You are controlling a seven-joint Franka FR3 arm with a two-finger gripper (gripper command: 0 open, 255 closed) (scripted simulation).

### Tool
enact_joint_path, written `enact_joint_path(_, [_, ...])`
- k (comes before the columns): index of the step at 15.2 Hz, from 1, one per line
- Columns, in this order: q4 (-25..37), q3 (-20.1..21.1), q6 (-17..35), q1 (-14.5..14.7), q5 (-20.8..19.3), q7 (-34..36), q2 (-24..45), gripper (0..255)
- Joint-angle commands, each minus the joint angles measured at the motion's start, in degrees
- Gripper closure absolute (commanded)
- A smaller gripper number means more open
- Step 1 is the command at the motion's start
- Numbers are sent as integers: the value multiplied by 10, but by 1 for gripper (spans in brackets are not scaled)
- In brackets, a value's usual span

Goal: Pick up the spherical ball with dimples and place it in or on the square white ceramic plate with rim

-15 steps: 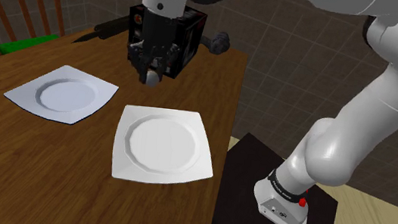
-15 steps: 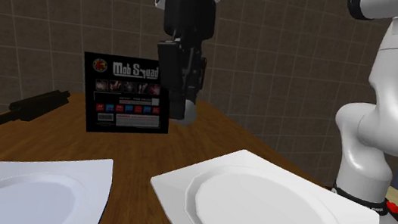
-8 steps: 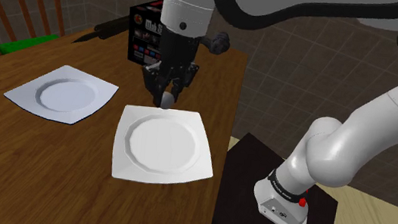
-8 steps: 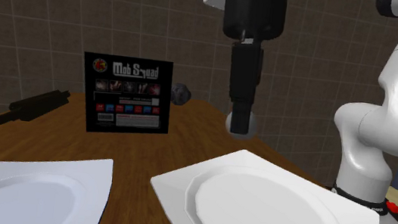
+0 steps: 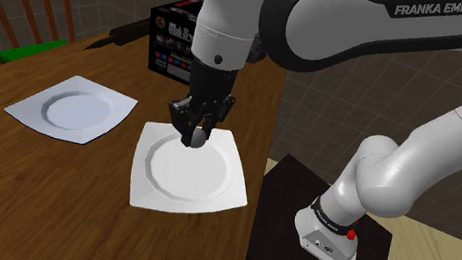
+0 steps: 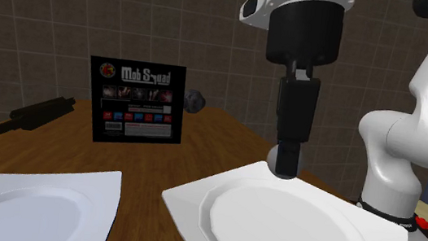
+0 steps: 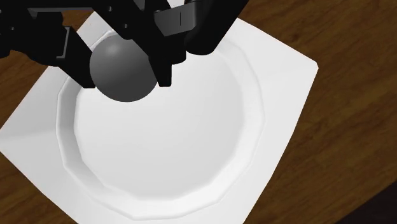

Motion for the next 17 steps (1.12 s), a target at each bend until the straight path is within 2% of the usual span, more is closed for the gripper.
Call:
enact_joint_path(1, [-14,2,17,0,1,-1,3,255])
enact_joint_path(8, [-57,10,74,2,2,-3,18,255])
enact_joint_path(15, [-57,10,74,2,2,-3,18,255])
enact_joint_path(16, [-57,10,74,2,2,-3,18,0])
enact_joint_path(17, [-57,10,74,2,2,-3,18,0])
